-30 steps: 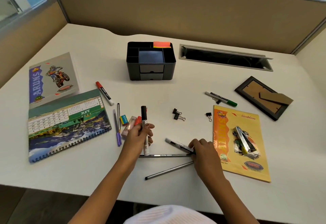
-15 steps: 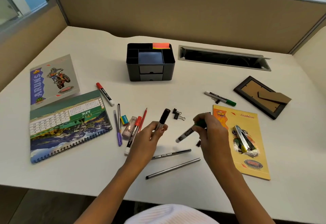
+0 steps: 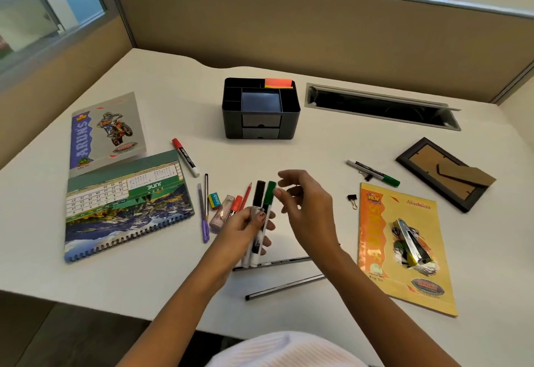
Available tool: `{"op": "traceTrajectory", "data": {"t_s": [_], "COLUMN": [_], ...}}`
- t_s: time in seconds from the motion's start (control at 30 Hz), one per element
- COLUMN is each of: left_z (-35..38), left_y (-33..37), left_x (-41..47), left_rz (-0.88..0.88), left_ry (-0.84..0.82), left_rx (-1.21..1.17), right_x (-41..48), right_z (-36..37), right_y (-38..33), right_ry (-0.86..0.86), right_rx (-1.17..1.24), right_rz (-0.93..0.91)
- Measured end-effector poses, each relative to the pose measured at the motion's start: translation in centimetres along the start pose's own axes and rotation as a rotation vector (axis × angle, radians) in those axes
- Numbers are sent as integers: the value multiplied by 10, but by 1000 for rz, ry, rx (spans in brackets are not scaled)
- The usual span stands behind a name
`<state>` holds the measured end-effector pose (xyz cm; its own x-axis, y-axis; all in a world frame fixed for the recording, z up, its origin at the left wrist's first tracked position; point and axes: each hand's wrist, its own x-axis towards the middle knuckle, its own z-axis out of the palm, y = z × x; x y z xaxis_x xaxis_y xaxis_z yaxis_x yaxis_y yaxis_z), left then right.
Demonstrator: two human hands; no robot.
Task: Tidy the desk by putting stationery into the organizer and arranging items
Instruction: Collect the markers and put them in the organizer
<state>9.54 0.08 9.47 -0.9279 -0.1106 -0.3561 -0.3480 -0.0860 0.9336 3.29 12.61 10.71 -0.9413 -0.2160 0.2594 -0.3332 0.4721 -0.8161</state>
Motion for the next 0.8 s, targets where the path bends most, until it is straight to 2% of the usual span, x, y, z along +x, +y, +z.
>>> {"op": "traceTrajectory", "data": {"t_s": [0.1,0.23,0.33,0.43,0.5,0.6,0.8], "left_z": [-18,-47,-65,-76,-82,-88,-87], "left_y": [-2,-4,-4,-3,-3,-2,-4], "left_x": [2,-2,-7,-10,-11,-11,-11], "left_rz": [-34,-59,-50,-59,-60,-75,-124], "left_ry": [136,301,360,440,469,492,484], "left_rx": [-55,-94,-136,-152,-171,-202,-258], "right_x": [5,8,6,4,3,4,14], "right_z": [15,39,62,83,92,98,96], "right_y": [8,20,29,35,36,38,41], "right_ry": [1,-201,-384,-544,-621,-637,-586], "right_rx": [-16,-74,-214,-448,-487,-517,-575], "right_rz": [-30,-146,-379,-740,-907,-1015,-1081]}}
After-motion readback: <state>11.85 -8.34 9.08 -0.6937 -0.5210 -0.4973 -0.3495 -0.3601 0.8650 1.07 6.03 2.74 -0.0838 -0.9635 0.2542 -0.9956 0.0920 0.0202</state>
